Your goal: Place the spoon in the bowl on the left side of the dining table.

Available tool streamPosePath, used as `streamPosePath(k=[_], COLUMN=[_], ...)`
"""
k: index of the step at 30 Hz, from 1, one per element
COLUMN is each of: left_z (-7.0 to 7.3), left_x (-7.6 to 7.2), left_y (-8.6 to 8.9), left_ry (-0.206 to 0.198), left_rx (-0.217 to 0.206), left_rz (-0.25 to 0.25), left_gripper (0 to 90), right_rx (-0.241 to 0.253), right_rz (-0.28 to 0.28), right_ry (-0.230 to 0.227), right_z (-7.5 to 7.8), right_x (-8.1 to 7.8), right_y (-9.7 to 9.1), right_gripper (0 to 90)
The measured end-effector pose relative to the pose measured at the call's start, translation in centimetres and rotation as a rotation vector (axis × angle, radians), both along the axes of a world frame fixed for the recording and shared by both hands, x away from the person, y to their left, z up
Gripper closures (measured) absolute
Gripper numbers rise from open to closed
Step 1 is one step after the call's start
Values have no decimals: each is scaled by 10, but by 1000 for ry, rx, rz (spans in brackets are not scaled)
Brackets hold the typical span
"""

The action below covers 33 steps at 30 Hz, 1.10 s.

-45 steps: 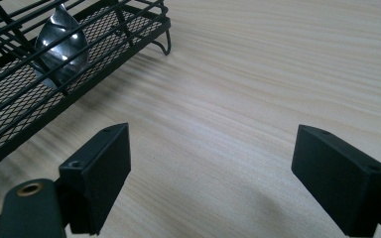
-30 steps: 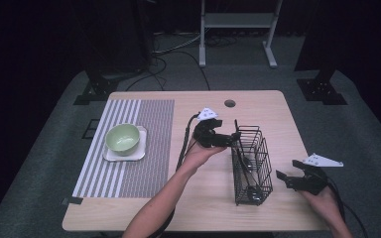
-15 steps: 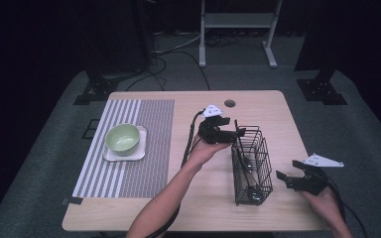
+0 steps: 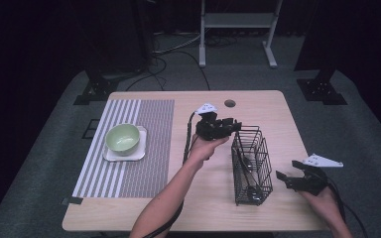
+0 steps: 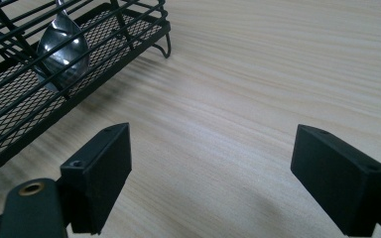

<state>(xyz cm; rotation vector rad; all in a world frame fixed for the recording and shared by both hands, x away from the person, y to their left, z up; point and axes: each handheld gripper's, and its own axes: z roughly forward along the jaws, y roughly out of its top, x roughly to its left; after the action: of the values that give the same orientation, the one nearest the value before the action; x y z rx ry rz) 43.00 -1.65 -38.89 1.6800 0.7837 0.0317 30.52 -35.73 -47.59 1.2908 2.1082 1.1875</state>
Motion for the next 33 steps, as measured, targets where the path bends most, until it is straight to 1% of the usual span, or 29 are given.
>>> streamPosePath(k=[2, 4, 6, 8, 10, 13, 15, 17, 19, 21, 23, 24, 29, 30, 33], left_z=[-1, -2, -3, -3, -3, -3, -2, -2, -1, -1, -1, -1, -2, -2, -1], left_x=[1, 1, 2, 2, 2, 2, 2, 2, 1, 1, 2, 2, 0, -1, -3], left_y=[0, 1, 1, 1, 1, -1, -2, -2, -3, -2, -1, 0, 2, 2, 4], left_ry=[16, 17, 22, 18, 16, 12, 17, 12, 6, 3, 10, 18, 29, 33, 36], left_rx=[-8, -6, -20, -18, -26, -27, -37, -29, -29, -38, -58, -80, -104, -116, -129], left_rz=[2, 7, 1, -5, -11, -17, -23, -26, -25, -23, -23, -23, -22, -20, -7], left_gripper=[571, 610, 637, 671, 721, 766, 792, 807, 841, 870, 879, 887, 891, 891, 891], right_rx=[-1, -1, -2, 0, 0, -1, 0, 2, 1, 2, 4, 4, 6, 8, 4], right_rz=[1, 2, 2, 1, 2, 4, 4, 4, 5, 5, 7, 8, 12, 13, 14], right_ry=[3, 2, 2, 2, 2, 4, 4, 4, 3, 3, 4, 4, 6, 8, 8], right_z=[0, 0, 0, 0, 0, 0, 0, 0, 0, 0, 0, 0, -1, -1, -1], right_x=[0, 0, 0, -1, 0, 0, 0, -1, -1, -1, -1, -1, -1, -1, -1], right_y=[0, 0, 0, 0, 0, 0, 0, 0, 0, 0, 0, 0, 0, 0, 0], right_gripper=[149, 149, 149, 149, 149, 149, 149, 149, 149, 149, 149, 149, 149, 149, 150])
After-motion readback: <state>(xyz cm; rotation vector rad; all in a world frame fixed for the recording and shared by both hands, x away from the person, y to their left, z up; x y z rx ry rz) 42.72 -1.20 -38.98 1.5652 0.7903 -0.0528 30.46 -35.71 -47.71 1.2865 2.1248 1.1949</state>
